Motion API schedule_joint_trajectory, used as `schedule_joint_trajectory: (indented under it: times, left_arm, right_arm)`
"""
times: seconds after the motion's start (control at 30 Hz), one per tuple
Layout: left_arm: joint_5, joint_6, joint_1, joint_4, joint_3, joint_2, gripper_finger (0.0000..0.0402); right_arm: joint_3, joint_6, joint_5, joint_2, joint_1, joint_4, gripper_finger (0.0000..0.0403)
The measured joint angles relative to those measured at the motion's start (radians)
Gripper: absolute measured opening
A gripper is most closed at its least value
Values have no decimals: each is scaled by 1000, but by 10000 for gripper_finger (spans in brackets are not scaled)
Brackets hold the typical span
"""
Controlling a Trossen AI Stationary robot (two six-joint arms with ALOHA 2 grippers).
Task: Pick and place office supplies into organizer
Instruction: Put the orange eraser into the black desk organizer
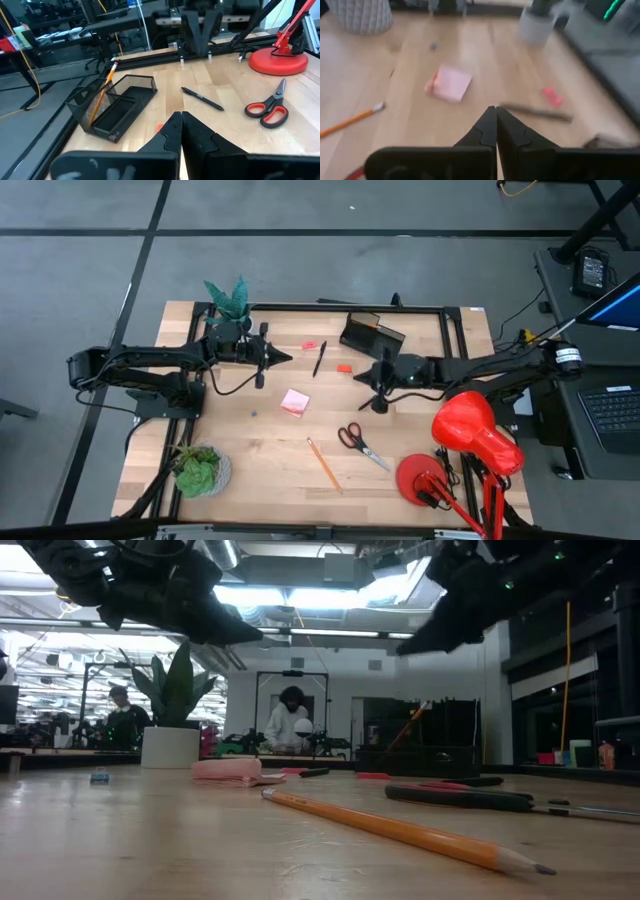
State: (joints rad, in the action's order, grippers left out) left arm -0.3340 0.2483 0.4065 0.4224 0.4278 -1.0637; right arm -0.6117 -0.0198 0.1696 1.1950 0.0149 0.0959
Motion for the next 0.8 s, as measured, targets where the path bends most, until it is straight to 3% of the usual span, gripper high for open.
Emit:
schedule_joint_trajectory:
  times: [0.27,0.47,0.8]
  left_arm:
    - [0,1,0,-21,0,0,1]
    - [0,1,0,-38,0,0,3]
    - [1,35,0,-38,0,0,2]
  right_arm:
    - [0,225,22,0,82,-197,2]
    - [0,224,47,0,108,-217,2]
    - [-26,192,50,4,51,-275,2]
